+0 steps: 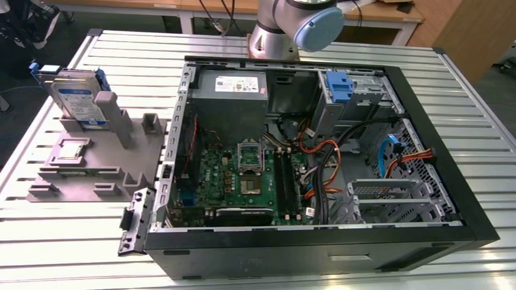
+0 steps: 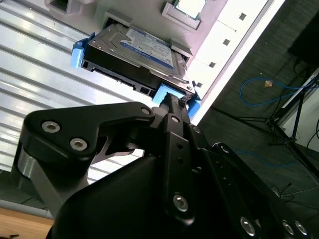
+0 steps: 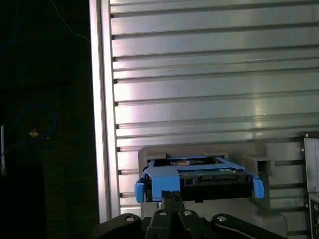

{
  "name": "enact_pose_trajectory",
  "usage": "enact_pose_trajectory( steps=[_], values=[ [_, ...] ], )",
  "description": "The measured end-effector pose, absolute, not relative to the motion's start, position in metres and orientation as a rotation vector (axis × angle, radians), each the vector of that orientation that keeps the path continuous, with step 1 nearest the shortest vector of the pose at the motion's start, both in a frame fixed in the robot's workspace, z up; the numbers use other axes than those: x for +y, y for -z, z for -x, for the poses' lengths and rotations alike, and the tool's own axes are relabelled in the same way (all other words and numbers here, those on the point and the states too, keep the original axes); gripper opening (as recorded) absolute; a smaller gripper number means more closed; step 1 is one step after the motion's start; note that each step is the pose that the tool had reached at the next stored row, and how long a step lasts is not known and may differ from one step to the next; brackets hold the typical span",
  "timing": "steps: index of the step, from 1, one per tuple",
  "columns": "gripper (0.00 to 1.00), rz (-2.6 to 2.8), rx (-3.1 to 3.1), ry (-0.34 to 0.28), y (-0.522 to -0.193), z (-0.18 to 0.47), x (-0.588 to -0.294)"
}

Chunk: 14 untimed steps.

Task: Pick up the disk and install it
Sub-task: 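Pick up the disk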

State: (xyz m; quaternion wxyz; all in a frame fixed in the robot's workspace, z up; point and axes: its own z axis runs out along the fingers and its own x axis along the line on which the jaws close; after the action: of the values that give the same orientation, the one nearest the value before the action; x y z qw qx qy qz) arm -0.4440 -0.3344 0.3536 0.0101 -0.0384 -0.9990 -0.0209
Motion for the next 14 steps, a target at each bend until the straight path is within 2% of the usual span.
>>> enact_pose_trajectory(
  steps=[14],
  values=[
    [0.10, -0.182, -3.112, 0.062, -0.3533, 0.4440, -0.3344]
  ],
)
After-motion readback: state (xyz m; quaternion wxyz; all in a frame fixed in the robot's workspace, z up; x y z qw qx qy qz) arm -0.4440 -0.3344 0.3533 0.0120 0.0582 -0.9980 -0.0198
